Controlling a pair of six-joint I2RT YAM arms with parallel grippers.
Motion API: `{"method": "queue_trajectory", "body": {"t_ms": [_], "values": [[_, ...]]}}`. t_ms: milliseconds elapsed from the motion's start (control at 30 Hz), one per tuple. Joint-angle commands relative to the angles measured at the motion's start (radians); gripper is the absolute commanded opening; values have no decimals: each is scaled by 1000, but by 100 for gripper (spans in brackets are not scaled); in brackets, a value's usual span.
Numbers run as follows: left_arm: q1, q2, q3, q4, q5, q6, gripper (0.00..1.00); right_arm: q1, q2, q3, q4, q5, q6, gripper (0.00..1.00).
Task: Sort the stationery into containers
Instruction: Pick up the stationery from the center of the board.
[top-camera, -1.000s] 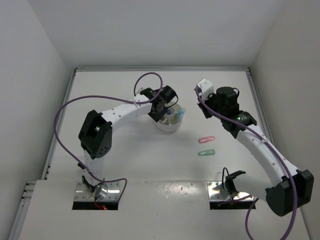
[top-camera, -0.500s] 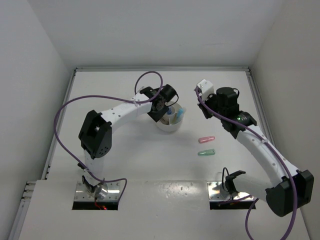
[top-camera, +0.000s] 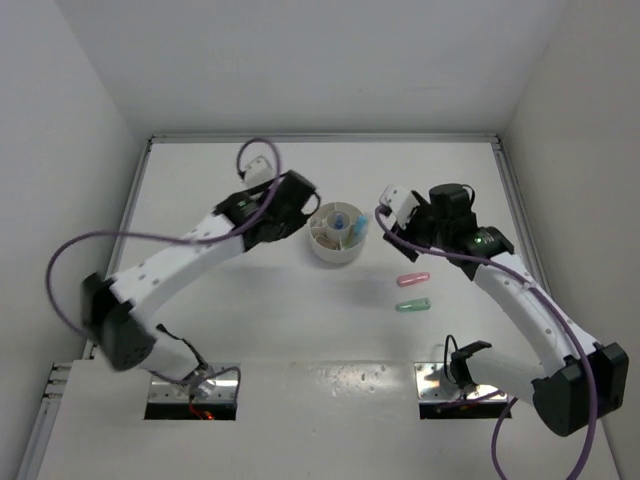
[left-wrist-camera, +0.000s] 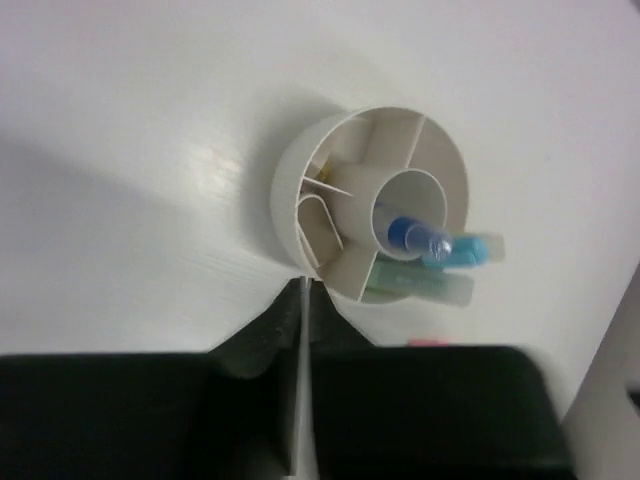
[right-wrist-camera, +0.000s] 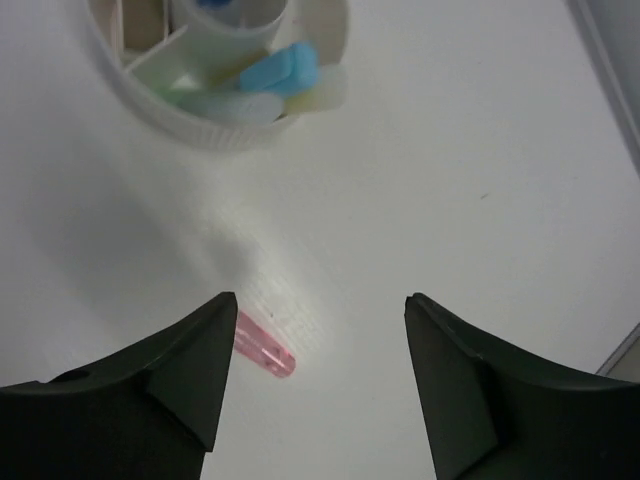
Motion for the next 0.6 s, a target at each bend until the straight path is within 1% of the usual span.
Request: {"method": "queue_trajectory", "body": {"t_ms": [0, 33, 67, 133, 267, 300, 433, 500, 533, 567], "values": [[-14, -336, -168, 179, -128, 396, 27, -3, 33, -60, -165, -57, -273, 70], [-14, -406, -290, 296, -128, 551, 55, -3, 48, -79, -165, -41, -302, 71], [5, -466, -337, 339, -80, 607, 99, -3, 65, -111, -165, -30, -334, 72], [67, -578, -389, 350, -80, 669, 100, -3, 131, -122, -154, -18, -414, 72], [133, -667, -489, 350, -69, 735, 100, -23, 251, -124, -188, -65, -576, 72], [153, -668, -503, 350, -45, 744, 100, -32, 265, -123, -188, -77, -651, 72], [187, -701, -561, 371, -20, 769, 100, -43, 309, -104, -141, -77, -756, 72], [196, -701, -592, 385, -8, 790, 100, -55, 367, -74, -165, -77, -800, 72], [196, -712, -592, 397, -8, 790, 100, -55, 396, -35, -190, -77, -834, 71], [205, -712, -604, 397, -8, 802, 100, -55, 426, -12, -255, -77, -846, 71]]}}
